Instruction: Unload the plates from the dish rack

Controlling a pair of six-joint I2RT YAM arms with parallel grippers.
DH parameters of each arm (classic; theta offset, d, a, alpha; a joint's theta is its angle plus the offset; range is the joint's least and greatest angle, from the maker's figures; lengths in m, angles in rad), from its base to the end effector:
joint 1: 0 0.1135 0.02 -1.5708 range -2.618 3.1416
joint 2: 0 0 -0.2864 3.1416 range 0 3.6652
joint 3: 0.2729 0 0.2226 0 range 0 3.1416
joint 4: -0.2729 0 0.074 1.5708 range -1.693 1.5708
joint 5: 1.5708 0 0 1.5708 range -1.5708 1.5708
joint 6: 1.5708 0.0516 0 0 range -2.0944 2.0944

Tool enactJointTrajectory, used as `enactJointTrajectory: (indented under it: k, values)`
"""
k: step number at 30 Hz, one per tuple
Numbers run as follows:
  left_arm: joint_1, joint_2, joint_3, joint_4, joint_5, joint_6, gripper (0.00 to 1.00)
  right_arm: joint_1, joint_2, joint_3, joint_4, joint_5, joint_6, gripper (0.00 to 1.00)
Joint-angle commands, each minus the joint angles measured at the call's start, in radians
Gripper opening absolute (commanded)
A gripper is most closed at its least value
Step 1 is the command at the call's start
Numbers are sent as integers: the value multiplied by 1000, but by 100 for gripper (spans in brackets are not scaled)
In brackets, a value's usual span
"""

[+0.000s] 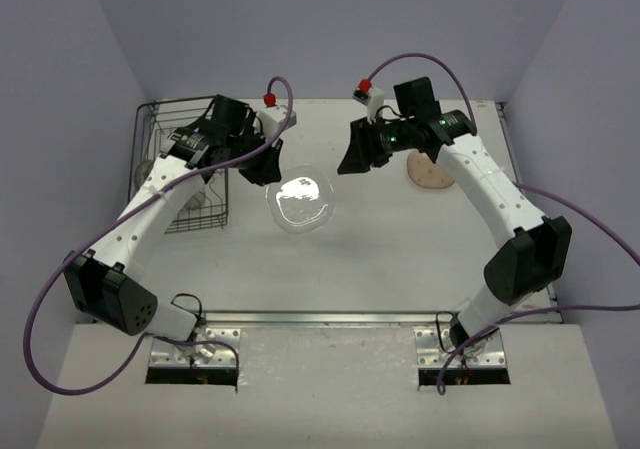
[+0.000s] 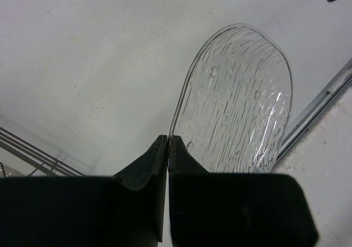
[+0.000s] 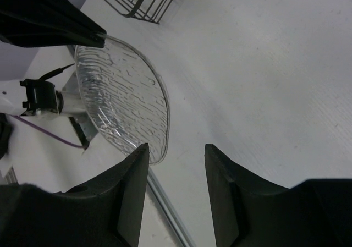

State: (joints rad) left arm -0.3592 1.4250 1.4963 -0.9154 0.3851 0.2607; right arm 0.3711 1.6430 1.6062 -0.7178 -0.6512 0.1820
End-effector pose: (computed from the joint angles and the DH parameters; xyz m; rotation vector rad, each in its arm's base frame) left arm 0.2449 -0.1127 0.3809 0.8971 2.2206 -0.5098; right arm 0.3064 0.1528 0.3724 -0.5585 2.2874 1.0318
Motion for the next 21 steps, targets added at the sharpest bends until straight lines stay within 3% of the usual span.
enactJointTrajectory:
  k: [1, 12, 21]
  values:
    - [-7, -12, 27, 48, 19, 9, 0, 27, 23, 29, -43, -50, -35, 46]
    - [-7, -11, 22, 69, 23, -9, 0, 111, 52, 1, -44, -2, -63, 46]
    - [-7, -11, 28, 82, 49, -37, 0, 111, 109, 21, -14, 10, -19, 38]
